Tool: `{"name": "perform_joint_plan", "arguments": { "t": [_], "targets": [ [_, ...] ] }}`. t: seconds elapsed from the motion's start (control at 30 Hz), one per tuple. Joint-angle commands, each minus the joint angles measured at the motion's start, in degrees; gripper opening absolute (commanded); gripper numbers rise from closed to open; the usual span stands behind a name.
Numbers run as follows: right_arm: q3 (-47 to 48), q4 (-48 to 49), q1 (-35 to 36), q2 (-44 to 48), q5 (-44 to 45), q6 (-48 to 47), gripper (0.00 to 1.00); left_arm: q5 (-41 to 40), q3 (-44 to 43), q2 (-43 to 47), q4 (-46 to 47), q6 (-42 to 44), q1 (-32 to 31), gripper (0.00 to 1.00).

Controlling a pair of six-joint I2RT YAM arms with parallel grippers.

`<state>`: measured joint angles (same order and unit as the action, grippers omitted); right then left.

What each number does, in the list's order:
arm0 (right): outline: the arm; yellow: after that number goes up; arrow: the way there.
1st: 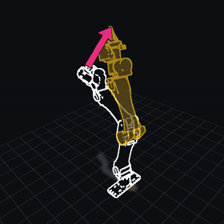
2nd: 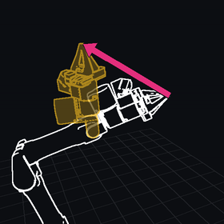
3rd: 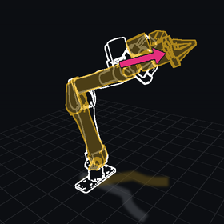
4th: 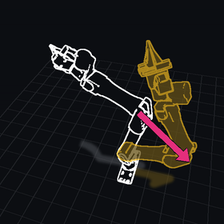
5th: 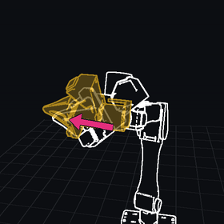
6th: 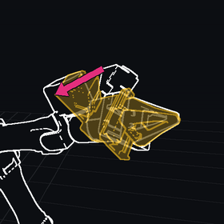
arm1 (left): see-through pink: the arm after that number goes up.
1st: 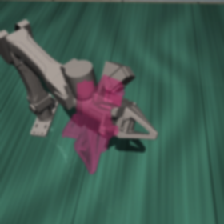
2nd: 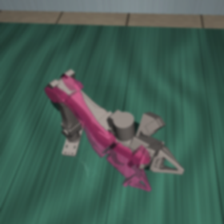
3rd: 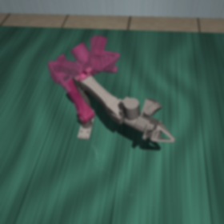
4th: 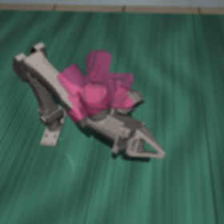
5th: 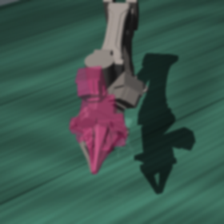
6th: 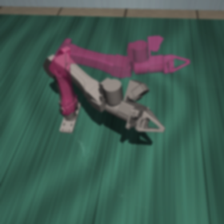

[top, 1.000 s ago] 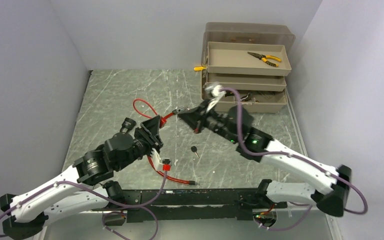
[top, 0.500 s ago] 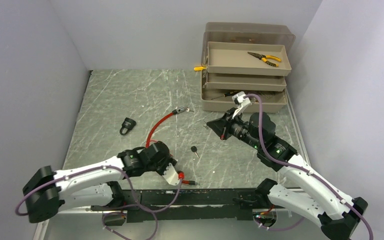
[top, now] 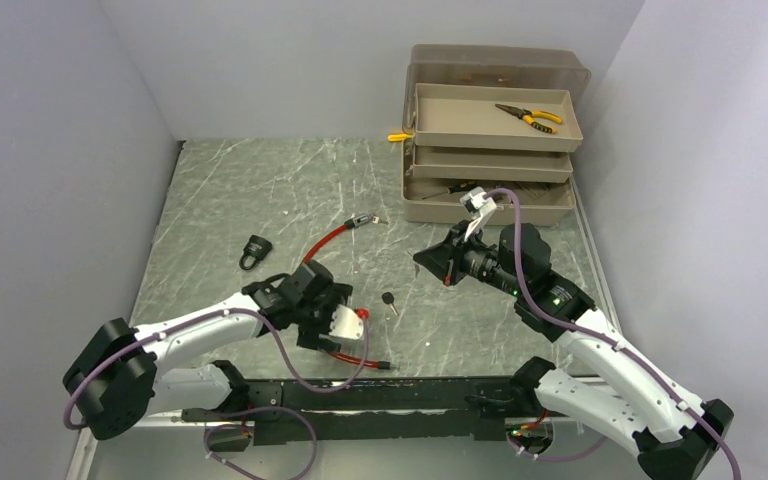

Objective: Unlock with the key
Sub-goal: Place the lock at the center of the board.

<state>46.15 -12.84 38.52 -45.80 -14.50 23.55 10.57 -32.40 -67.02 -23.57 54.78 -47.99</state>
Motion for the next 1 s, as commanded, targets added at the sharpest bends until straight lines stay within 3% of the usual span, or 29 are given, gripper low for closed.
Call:
{"name": "perform_joint_plan", "arguments": {
  "t": [0.0, 0.17, 0.33, 0.47, 0.57, 0.7, 0.77, 0.97],
  "targets": [
    [0.96, 1.85, -0.53, -0.19, -3.69, -0.29, 0.00, 10.86, -7.59, 1.16, -4.62, -5.56, 5.73, 0.99],
    [1.27, 2.78, -0.82, -1.81, -10.90, -1.75, 0.00, 26.64, -19.88, 3.23, -14.12, -10.76, 14.95, 0.99],
    [2.44, 5.54, -0.80, -5.51, -18.16, -2.59, 0.00, 38.35, -32.84, 0.06, -19.71, -17.08, 16.06, 0.99],
    [4.28, 6.99, -0.74, -8.05, -22.74, -3.01, 0.00, 44.33, -35.93, -1.15, -15.77, -24.08, 16.26, 0.99],
    [5.07, 7.63, -0.65, -8.98, -24.41, -3.18, 0.00, 45.31, -37.92, -2.12, -16.80, -23.58, 16.29, 0.90],
    [5.71, 9.32, -0.65, -9.67, -24.92, -2.90, 0.00, 45.96, -37.83, -2.93, -16.11, -25.06, 16.28, 0.62],
    [6.22, 9.80, -0.43, -10.23, -25.27, -3.03, 0.00, 47.42, -38.05, -3.23, -15.33, -26.60, 16.31, 0.55],
    [8.39, 9.64, 0.76, -12.38, -26.10, -4.25, 0.00, 53.25, -40.85, -4.46, -17.79, -26.00, 16.26, 0.60]
  ]
}}
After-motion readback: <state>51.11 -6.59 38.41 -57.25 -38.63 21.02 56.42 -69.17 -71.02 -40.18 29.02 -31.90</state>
